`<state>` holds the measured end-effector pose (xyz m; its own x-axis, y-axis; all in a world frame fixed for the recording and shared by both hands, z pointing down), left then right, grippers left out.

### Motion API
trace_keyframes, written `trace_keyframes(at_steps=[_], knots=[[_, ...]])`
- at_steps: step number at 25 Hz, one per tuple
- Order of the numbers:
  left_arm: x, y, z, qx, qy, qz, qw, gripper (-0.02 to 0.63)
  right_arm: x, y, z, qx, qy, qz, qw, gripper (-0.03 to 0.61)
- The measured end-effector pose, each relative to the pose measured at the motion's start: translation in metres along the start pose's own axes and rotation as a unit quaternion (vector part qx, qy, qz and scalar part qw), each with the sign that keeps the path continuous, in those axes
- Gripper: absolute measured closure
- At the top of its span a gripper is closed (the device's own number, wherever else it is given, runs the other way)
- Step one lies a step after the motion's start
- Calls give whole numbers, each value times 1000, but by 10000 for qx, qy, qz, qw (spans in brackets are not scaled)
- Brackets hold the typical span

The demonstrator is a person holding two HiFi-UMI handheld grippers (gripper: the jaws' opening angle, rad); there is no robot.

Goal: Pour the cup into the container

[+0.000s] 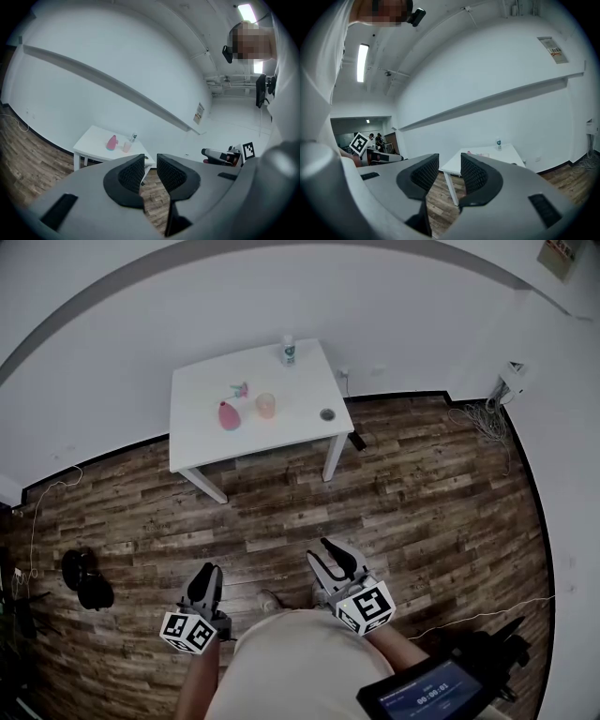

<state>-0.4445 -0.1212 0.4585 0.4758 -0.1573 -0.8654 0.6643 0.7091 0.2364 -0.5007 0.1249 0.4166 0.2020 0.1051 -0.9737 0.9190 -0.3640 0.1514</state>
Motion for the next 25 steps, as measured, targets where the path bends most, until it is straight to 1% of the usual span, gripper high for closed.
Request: trace_keyframes(at_steps=[5,11,18,21,25], knots=[[-10,3,-15,-3,63,-22,10000,522,-2,-19,-17,-36,-13,-11,10000,451],[-23,13,-42,83,42,26,10000,522,-4,-44,-46,-86,-43,-63,9999,451],[-48,33,-77,153,-30,27,9999,522,-5,-82,-87,-235,-100,-137,9996,451],[-61,42,-91,124,-84,4,9999,522,0,-93,-99,-229,-206,-244,9992,451],[-70,50,-106,77,-86,101,9999,522,1,-100,-112,-264,-275,-236,9990,451]])
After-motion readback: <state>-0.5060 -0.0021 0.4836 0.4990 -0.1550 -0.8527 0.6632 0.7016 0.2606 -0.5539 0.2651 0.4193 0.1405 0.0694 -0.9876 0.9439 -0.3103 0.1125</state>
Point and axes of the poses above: the fingertips, and each gripper's own axes: y forward along the fingers, z to its left, x out of its top, the point moved 2 cm from there along -y, backward along the fingers
